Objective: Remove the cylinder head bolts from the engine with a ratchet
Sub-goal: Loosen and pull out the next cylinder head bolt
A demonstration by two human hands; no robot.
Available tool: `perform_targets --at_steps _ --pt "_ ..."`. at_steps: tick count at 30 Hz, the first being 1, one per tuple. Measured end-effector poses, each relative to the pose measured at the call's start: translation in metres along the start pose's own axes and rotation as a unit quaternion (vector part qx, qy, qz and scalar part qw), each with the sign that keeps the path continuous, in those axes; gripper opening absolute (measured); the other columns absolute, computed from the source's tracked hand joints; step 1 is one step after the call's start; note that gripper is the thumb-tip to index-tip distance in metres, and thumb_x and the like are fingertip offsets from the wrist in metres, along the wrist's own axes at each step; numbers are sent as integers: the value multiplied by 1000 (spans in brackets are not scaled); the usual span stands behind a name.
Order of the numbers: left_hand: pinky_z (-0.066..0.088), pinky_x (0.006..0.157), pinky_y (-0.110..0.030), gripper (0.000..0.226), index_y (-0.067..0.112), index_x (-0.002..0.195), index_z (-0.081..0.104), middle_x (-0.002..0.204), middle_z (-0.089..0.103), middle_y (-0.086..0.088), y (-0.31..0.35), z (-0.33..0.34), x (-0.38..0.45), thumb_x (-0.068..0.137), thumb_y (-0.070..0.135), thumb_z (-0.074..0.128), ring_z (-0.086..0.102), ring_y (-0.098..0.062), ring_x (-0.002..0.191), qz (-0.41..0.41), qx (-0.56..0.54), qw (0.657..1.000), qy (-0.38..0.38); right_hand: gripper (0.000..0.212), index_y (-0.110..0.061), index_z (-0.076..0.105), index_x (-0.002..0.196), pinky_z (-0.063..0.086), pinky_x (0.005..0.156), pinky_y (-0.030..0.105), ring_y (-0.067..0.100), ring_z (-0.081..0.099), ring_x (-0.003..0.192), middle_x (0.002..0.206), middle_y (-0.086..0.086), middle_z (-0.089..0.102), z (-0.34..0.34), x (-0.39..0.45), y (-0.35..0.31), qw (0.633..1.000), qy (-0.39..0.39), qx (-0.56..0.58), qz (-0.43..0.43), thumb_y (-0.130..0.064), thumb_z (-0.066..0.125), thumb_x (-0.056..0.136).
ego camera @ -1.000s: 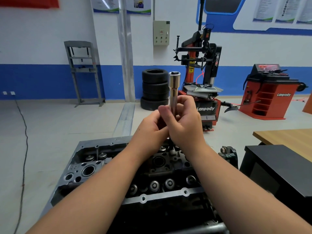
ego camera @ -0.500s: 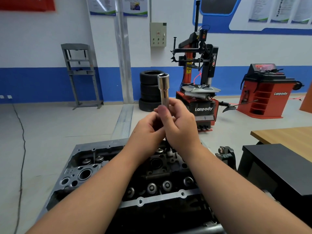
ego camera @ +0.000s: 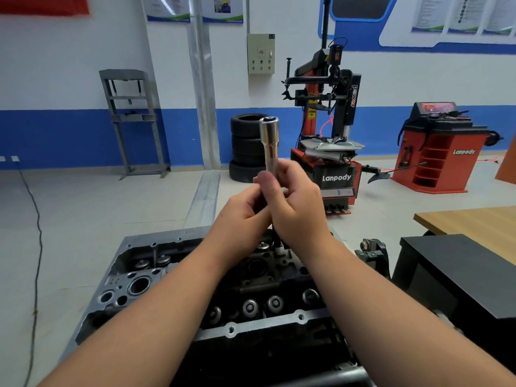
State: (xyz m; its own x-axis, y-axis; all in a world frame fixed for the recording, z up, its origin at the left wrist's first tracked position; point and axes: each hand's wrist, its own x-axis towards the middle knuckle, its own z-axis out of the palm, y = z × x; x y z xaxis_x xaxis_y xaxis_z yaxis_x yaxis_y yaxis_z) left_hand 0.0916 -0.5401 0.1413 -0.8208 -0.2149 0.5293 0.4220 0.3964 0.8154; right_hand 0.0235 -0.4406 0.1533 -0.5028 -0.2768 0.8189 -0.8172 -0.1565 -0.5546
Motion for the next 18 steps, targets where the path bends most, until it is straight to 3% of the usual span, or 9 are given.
perform_targets --at_steps 2,4,6,9,12,14,16,18 --pt "58 76 -18 28 49 106 70 102 77 19 -1 0 2 94 24 69 72 1 95 10 12 1000 15 31 -18 60 98 49 67 17 7 65 79 81 -13 65 0 -1 -1 1000 18 -8 -13 -47 66 89" --pt "59 81 -19 37 50 109 69 108 77 20 -2 0 3 93 17 72 72 0 101 3 -22 1000 19 24 -11 66 93 53 67 29 12 64 75 80 -6 66 1 -1 1 998 38 -25 -43 -35 70 90" --pt "59 81 -21 34 42 114 70 109 78 13 -4 -1 3 96 13 71 74 -5 104 2 -50 999 13 16 -9 69 91 51 68 30 14 63 75 78 -3 66 2 -1 3 996 53 -42 -65 -25 67 93" --pt "60 87 -30 19 25 119 71 110 78 0 -5 -3 1 104 24 60 74 -17 106 -17 -87 996 -21 24 -11 70 92 48 70 24 11 62 79 80 -7 66 1 0 4 997 33 -65 -38 -30 57 98" --pt "61 88 -34 27 22 123 69 110 78 -5 -2 -2 -2 108 33 49 74 -23 105 -46 -106 992 -45 34 -10 70 96 51 69 35 17 65 80 83 3 70 0 0 2 999 14 -38 11 -35 48 101" --pt "61 87 -35 24 27 120 70 108 78 -2 -2 -1 -1 108 36 51 74 -22 103 -29 -59 997 -34 29 -13 67 98 50 66 29 11 64 77 82 -2 69 -1 -1 0 1000 22 -22 6 -36 50 100" --pt "58 80 -23 17 45 114 70 104 78 10 1 1 -1 103 37 59 73 -9 99 -8 -22 999 -22 23 -13 62 100 45 63 16 6 61 72 77 -10 63 -2 -1 -4 999 36 -15 -10 -36 61 96" --pt "55 77 -18 19 46 113 68 102 78 14 0 2 1 100 31 65 73 -2 97 0 -21 1000 -8 23 -8 60 94 44 60 15 7 57 67 71 -9 58 -2 -1 -3 998 56 -15 -17 -30 68 93"
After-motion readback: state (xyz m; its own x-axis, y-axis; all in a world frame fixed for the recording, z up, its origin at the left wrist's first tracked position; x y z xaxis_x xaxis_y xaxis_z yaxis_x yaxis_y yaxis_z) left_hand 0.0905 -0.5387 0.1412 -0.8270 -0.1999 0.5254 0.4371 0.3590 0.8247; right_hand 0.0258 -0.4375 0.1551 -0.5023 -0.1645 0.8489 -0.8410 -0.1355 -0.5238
